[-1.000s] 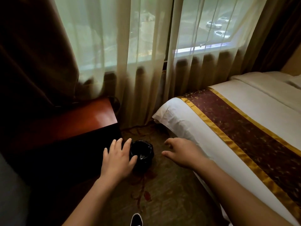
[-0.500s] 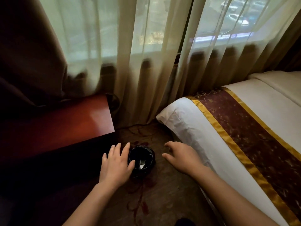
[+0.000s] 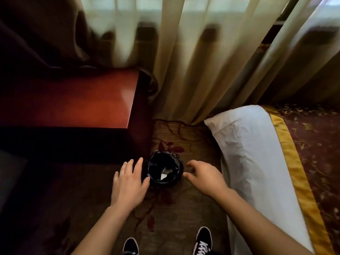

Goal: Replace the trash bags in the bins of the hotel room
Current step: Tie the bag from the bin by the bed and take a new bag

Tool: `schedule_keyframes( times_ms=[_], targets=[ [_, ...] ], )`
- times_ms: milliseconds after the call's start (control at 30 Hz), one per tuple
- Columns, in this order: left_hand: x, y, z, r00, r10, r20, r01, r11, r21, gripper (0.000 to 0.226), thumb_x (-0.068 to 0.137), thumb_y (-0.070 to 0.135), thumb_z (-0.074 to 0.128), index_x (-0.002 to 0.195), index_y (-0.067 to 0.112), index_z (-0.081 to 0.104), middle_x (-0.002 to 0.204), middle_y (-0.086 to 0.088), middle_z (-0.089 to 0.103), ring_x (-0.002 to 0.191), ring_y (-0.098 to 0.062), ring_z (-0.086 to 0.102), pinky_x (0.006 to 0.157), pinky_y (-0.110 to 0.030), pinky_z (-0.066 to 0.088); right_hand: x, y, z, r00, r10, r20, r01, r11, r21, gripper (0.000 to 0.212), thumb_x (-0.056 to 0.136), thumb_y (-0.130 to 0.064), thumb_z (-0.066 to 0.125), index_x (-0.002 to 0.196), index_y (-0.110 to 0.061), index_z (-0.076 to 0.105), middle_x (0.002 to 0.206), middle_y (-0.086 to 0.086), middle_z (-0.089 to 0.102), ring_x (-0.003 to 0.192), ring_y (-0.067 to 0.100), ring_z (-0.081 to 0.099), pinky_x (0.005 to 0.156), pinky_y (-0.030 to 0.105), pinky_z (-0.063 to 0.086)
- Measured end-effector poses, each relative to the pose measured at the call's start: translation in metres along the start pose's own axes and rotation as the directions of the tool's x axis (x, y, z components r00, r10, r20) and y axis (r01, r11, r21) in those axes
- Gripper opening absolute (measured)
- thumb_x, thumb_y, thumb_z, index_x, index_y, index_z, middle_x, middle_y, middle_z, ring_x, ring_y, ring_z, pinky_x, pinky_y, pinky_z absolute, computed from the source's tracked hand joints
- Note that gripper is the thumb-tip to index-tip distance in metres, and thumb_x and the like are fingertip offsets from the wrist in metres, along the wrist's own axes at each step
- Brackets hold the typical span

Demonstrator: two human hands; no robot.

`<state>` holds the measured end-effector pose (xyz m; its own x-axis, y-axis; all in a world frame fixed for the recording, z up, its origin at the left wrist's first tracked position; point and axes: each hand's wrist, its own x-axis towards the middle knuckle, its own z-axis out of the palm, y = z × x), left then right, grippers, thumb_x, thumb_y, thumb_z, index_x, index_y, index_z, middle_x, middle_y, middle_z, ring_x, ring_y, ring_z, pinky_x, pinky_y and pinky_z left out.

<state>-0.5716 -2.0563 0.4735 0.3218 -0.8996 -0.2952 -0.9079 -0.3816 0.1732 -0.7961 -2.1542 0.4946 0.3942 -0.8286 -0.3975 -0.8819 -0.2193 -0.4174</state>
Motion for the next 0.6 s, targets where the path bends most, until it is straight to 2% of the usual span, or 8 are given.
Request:
schedule_keyframes(
  times_ms=[233,400,600],
  targets=[
    [0.059,-0.02,0.096,0.995,-0.098,-0.008,0.098,0.995,-0.03,0.07,0.097,0.052,0.043,0.156,0.024,0.016,0.16,-0.008,0.028,0.149,-0.025,0.022,0.117,-0.047,0.029,0.078,0.053,0.077,1.0,-0.021,0.022,0.02,0.999,0.025,0.039,0.093,-0.049,0.058,0.127,-0.03,0.059,0.109,-0.009,0.068,0.095,0.01,0.065,0.074,0.026,0.054],
    [0.104,-0.051,0.186,0.994,-0.11,-0.007,0.11,0.993,-0.049,0.069,0.098,0.052,0.04,0.156,0.025,0.015,0.16,-0.007,0.027,0.148,-0.024,0.022,0.118,-0.043,0.027,0.148,0.087,0.16,1.0,0.002,-0.013,-0.002,0.998,0.057,0.036,0.092,-0.048,0.059,0.122,-0.029,0.061,0.106,-0.009,0.068,0.092,0.011,0.065,0.076,0.033,0.057],
    [0.154,-0.096,0.283,0.992,-0.124,-0.036,0.118,0.984,-0.135,0.07,0.097,0.055,0.041,0.156,0.026,0.016,0.158,-0.004,0.03,0.146,-0.022,0.028,0.113,-0.042,0.033,0.221,0.139,0.246,0.99,0.102,-0.095,-0.085,0.982,0.171,0.033,0.092,-0.047,0.06,0.119,-0.028,0.063,0.104,-0.01,0.069,0.092,0.011,0.064,0.078,0.033,0.056]
  ],
)
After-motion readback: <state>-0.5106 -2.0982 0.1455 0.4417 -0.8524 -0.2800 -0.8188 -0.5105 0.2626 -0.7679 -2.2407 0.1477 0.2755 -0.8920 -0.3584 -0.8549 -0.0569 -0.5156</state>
